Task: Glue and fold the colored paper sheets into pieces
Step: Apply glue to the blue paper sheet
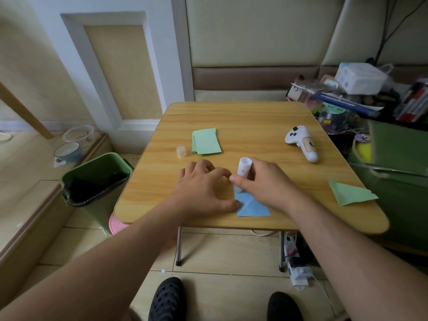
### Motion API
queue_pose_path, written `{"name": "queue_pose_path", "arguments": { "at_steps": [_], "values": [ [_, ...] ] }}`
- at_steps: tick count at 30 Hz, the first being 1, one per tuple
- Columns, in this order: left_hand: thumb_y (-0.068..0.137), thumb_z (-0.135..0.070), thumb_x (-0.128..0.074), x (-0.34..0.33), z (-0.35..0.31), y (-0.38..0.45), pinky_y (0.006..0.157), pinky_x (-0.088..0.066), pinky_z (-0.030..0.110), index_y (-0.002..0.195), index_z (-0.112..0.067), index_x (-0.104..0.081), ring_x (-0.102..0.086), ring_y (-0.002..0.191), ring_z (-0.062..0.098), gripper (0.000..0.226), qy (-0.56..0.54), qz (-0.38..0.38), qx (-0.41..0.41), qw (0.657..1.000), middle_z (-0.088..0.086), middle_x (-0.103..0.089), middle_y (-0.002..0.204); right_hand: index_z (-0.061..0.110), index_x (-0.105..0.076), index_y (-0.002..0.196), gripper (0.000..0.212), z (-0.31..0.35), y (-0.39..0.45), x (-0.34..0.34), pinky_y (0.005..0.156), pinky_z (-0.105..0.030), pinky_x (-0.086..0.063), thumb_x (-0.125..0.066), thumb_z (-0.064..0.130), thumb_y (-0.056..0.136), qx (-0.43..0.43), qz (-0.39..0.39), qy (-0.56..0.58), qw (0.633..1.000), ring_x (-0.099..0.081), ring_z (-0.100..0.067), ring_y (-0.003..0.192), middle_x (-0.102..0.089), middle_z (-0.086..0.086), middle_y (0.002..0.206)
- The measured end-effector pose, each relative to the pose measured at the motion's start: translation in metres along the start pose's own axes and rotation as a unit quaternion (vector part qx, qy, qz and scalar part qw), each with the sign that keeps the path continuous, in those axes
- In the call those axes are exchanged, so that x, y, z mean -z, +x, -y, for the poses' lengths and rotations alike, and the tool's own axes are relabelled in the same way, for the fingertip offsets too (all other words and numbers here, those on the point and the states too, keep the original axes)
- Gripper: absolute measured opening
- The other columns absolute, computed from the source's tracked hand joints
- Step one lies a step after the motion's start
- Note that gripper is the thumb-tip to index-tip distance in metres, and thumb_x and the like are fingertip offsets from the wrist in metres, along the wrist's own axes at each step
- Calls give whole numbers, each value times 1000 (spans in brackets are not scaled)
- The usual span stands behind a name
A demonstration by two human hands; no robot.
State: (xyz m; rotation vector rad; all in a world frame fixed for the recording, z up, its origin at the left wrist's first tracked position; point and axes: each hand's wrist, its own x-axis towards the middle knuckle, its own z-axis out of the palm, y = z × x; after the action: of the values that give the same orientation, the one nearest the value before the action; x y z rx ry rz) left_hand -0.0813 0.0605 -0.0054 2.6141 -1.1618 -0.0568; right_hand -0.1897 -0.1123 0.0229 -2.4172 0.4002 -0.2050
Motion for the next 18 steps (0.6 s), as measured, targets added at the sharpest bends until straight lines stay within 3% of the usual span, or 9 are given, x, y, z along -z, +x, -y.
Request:
{"name": "queue_pose_path", "arguments": {
  "at_steps": [13, 18],
  "values": [
    [59, -97, -53, 3, 0, 2, 111, -26, 41, 129, -62, -45, -32, 128, 20, 79, -17, 22, 2, 1000, -11, -36, 126, 26, -59, 86, 28, -26, -8, 29, 67, -35, -47, -71, 52, 90, -41, -23, -64, 997, -60, -13, 77, -65, 7, 81],
    [58, -97, -53, 3, 0, 2, 111, -25, 41, 129, -61, -46, -29, 129, 20, 79, -19, 20, 1, 1000, -9, -32, 130, 21, -57, 85, 27, -22, -9, 27, 67, -35, -47, -67, 45, 92, -54, -62, -30, 996, -61, -16, 78, -65, 5, 80]
  ]
}}
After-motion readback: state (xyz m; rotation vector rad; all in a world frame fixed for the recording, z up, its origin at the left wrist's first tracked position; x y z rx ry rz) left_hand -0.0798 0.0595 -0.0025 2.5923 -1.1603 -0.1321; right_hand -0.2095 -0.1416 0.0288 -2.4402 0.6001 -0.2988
